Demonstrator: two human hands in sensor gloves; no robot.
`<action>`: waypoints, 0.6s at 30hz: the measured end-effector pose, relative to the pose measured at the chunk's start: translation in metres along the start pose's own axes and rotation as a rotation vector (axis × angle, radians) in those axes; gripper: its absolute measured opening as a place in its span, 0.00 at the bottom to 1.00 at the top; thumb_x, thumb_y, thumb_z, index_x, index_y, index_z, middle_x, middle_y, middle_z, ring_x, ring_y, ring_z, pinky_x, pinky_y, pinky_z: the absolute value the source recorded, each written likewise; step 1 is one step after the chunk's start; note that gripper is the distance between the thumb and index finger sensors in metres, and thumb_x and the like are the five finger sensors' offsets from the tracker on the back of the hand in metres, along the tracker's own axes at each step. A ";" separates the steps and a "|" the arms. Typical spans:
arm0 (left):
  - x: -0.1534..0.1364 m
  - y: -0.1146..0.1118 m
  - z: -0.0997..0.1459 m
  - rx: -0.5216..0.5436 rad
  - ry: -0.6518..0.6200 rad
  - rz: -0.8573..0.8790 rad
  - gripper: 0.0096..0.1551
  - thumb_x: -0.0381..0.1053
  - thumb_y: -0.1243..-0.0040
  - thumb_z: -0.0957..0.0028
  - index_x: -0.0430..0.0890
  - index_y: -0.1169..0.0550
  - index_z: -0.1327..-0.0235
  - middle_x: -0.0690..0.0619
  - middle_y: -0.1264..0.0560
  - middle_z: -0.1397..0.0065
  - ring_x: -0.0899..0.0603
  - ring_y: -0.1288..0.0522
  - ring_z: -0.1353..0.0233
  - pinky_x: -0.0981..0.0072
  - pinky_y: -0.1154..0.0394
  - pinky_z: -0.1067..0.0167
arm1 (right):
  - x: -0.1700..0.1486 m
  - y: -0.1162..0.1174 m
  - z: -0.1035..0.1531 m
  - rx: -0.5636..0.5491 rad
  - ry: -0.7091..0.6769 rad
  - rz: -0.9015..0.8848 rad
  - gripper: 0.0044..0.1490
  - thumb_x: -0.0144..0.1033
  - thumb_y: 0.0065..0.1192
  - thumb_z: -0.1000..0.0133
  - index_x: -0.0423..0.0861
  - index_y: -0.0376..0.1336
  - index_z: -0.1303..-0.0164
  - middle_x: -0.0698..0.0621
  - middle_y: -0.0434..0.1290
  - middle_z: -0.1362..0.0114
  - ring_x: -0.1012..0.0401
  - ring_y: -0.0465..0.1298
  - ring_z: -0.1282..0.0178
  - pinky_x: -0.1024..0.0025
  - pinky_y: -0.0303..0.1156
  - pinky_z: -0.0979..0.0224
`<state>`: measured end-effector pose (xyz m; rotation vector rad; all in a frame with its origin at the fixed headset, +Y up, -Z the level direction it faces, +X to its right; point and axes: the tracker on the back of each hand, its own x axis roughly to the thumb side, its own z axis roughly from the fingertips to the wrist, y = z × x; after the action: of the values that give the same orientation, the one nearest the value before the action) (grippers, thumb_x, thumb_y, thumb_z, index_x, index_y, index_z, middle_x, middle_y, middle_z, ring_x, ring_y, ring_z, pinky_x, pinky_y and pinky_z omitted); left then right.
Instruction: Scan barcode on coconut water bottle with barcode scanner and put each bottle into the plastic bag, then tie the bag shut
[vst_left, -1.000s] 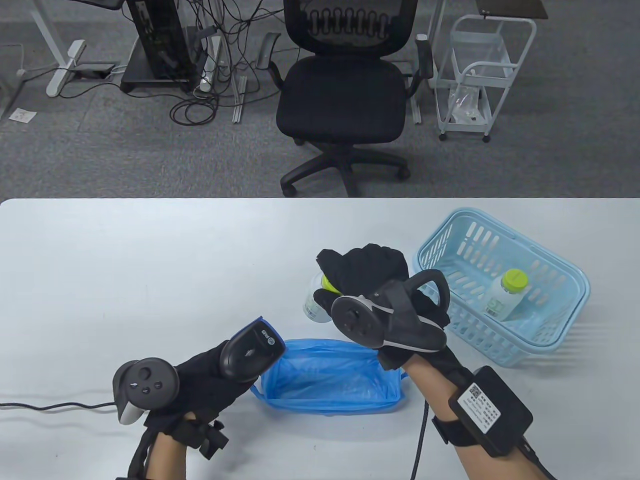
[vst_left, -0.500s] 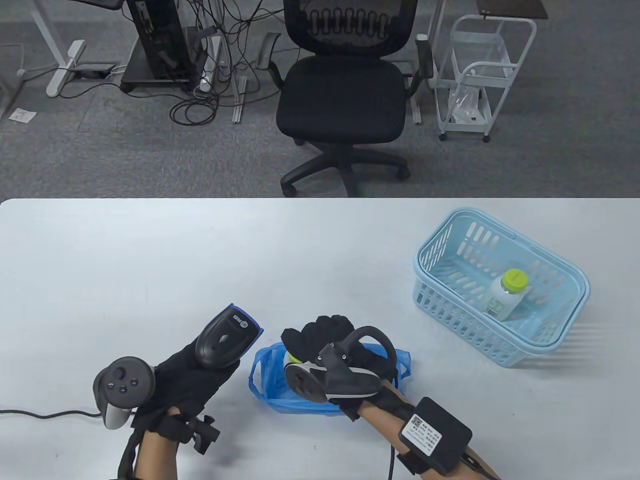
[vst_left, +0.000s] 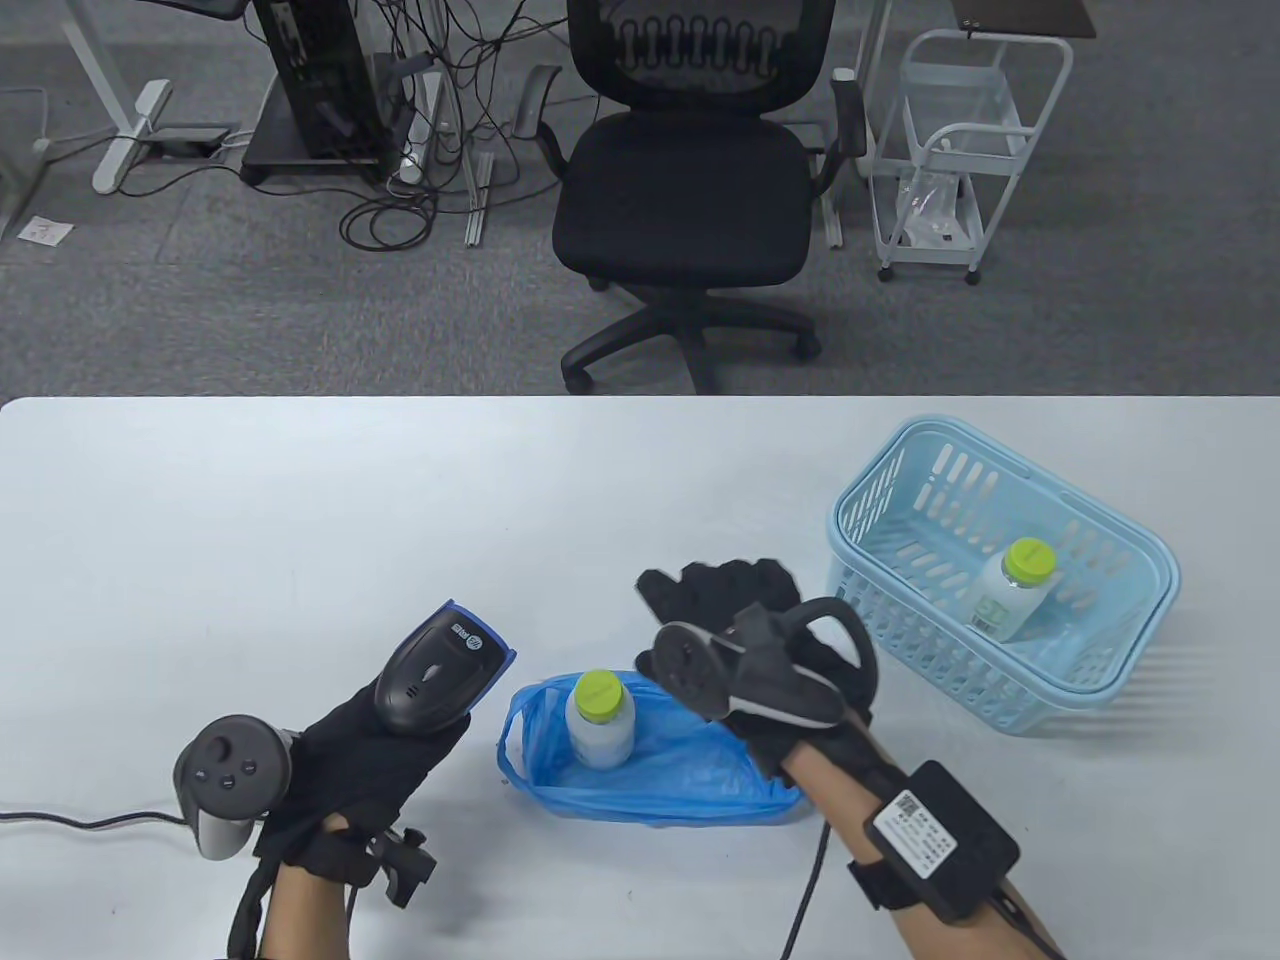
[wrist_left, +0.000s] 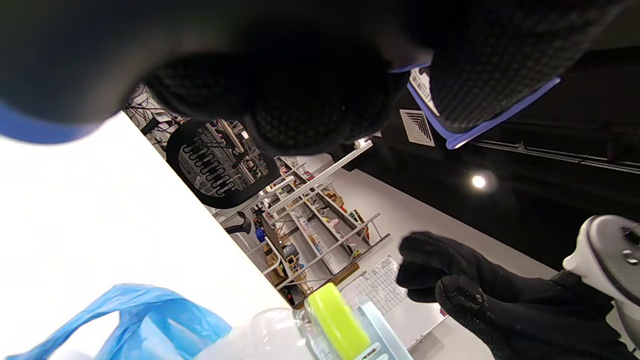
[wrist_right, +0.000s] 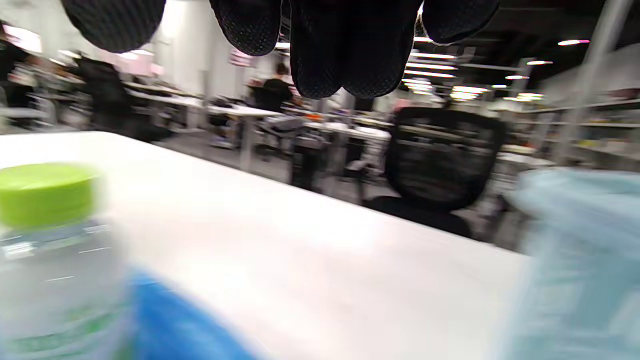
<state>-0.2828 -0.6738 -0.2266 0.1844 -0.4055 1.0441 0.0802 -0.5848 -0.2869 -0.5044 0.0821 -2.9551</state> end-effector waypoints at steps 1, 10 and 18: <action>0.000 0.000 0.000 0.001 0.000 0.002 0.25 0.59 0.30 0.30 0.48 0.22 0.27 0.57 0.17 0.37 0.47 0.13 0.45 0.46 0.16 0.45 | -0.018 -0.005 0.000 0.007 0.059 0.016 0.45 0.63 0.50 0.40 0.56 0.49 0.14 0.46 0.61 0.14 0.45 0.66 0.18 0.36 0.55 0.16; 0.004 -0.003 0.003 -0.011 0.009 -0.049 0.26 0.55 0.28 0.32 0.48 0.23 0.26 0.57 0.18 0.36 0.47 0.14 0.43 0.45 0.17 0.43 | -0.186 0.024 -0.005 0.358 0.529 0.071 0.48 0.62 0.58 0.41 0.61 0.43 0.13 0.42 0.54 0.09 0.40 0.61 0.13 0.33 0.52 0.14; 0.004 -0.003 0.004 -0.008 0.021 -0.074 0.25 0.56 0.28 0.32 0.48 0.23 0.26 0.57 0.18 0.36 0.48 0.14 0.43 0.45 0.17 0.43 | -0.246 0.092 -0.024 0.667 0.622 -0.046 0.55 0.60 0.66 0.45 0.62 0.39 0.15 0.43 0.60 0.13 0.43 0.69 0.17 0.35 0.58 0.16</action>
<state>-0.2795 -0.6731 -0.2214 0.1795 -0.3814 0.9706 0.3142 -0.6384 -0.3971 0.4965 -0.8173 -2.8071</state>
